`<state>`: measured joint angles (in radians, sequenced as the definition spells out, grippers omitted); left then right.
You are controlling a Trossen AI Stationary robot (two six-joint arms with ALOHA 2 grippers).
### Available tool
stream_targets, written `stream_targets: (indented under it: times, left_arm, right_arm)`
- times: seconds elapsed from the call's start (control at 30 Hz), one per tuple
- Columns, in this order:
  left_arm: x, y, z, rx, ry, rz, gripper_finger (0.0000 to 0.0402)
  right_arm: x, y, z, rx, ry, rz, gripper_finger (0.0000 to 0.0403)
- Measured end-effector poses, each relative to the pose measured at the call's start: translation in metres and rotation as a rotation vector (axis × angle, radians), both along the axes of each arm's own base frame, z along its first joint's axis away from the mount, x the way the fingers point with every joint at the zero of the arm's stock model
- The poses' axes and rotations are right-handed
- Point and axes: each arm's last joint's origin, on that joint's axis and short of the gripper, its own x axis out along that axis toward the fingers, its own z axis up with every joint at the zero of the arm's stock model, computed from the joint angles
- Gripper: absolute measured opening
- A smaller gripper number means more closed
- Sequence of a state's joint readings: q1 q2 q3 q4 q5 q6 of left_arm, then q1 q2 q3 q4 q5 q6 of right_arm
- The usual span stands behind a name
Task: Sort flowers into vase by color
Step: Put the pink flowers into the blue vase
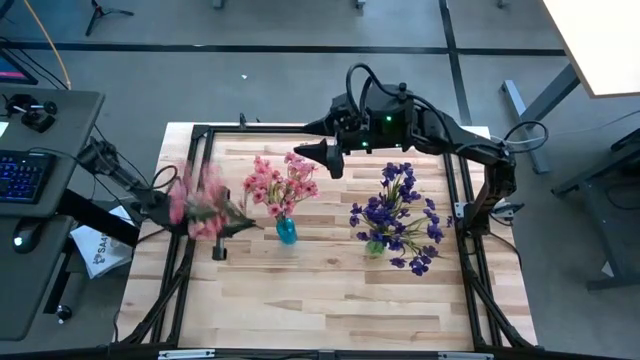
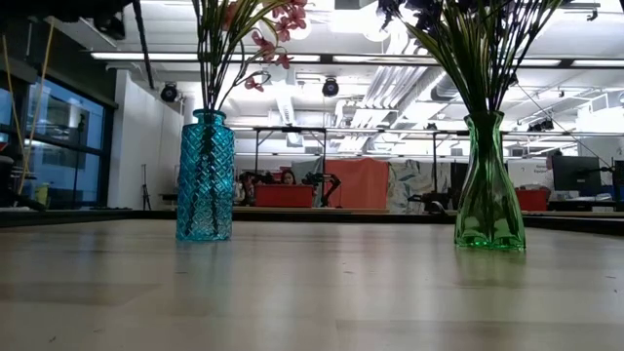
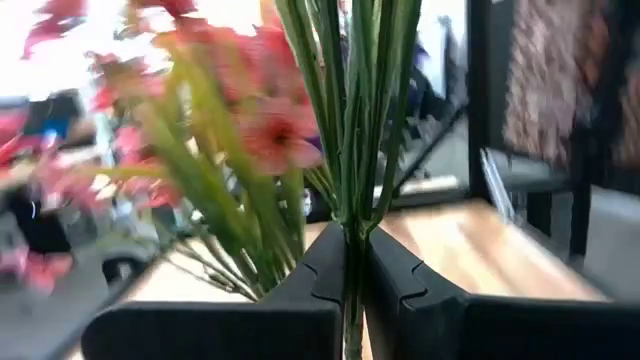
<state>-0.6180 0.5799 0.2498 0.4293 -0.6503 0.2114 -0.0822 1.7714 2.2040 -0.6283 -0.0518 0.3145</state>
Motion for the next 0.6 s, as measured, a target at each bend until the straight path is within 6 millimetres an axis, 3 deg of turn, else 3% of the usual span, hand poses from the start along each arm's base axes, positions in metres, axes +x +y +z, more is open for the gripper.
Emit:
stream_targets:
  times: [0.07,0.17,0.6]
  left_arm:
    - [0.004,0.002,-0.001,0.084,0.001,-0.059,0.0000]
    - [0.009,0.005,-0.002,0.065,-0.003,-0.122,0.0000]
    - [0.036,0.023,-0.010,0.116,0.006,-0.116,0.0000]
  right_arm:
    - [0.000,-0.001,0.000,-0.005,0.002,-0.022,0.0298]
    - [0.000,-0.001,0.000,-0.008,0.003,-0.040,0.0298]
    - [0.000,-0.003,0.000,-0.022,0.005,-0.070,0.0298]
